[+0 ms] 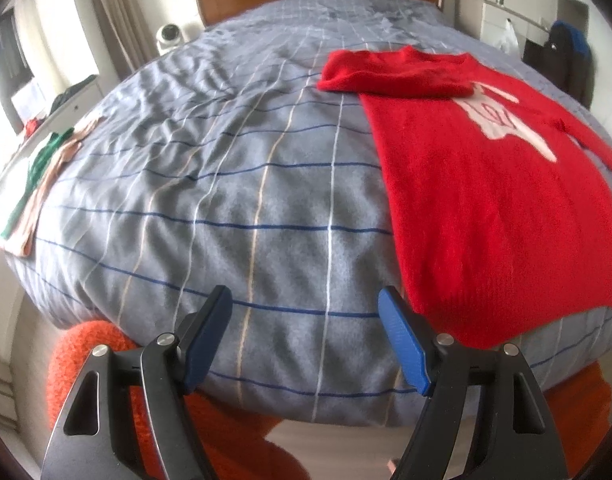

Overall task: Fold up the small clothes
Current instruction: 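Pull the sleeve outward from the body and lay it flat, open right tool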

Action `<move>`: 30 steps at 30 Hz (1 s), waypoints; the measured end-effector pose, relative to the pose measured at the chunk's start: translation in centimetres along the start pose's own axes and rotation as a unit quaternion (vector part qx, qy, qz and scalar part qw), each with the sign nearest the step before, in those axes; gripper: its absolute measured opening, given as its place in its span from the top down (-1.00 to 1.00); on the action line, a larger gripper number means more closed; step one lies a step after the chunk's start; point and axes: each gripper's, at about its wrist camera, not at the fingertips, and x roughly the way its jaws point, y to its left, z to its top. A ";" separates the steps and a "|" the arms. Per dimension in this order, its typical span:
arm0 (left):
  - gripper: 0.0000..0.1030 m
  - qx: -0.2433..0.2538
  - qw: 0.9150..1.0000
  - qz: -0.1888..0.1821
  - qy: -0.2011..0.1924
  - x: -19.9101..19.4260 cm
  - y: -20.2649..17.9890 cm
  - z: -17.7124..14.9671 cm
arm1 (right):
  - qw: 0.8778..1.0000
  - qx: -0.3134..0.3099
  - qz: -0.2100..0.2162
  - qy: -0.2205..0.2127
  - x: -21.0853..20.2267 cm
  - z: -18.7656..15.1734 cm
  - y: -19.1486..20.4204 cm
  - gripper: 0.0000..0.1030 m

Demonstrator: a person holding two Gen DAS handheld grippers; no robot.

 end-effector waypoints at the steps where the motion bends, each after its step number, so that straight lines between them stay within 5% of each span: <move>1: -0.51 0.001 1.000 0.001 0.000 0.0 0.0 0.0 | 1.000 0.017 0.016 0.000 0.2 -0.1 -0.7 0.83; 7: -0.51 -0.004 1.000 -0.004 0.005 0.2 0.1 0.0 | 0.994 0.067 0.080 -0.010 -0.6 0.1 -2.0 0.37; 11: -0.51 0.006 1.000 0.003 0.007 0.4 -0.4 -0.1 | 0.990 0.106 0.092 -0.015 -0.6 0.5 -2.8 0.34; 13: -0.51 0.011 1.000 0.006 0.004 0.2 -0.5 -0.2 | 0.991 0.106 0.077 -0.014 -0.3 0.4 -2.9 0.41; 15: -0.54 0.014 1.000 0.007 0.002 0.2 -0.5 -0.2 | 0.996 0.074 0.044 -0.008 0.2 0.3 -2.3 0.69; 21: -0.56 0.014 1.000 0.002 0.009 0.5 -0.5 0.0 | 1.000 0.016 0.011 0.001 0.7 -0.1 -1.9 0.87; 30: -0.71 0.026 1.000 0.002 0.007 0.3 -0.9 -0.2 | 1.000 0.004 0.005 -0.017 0.4 -0.6 -2.2 0.87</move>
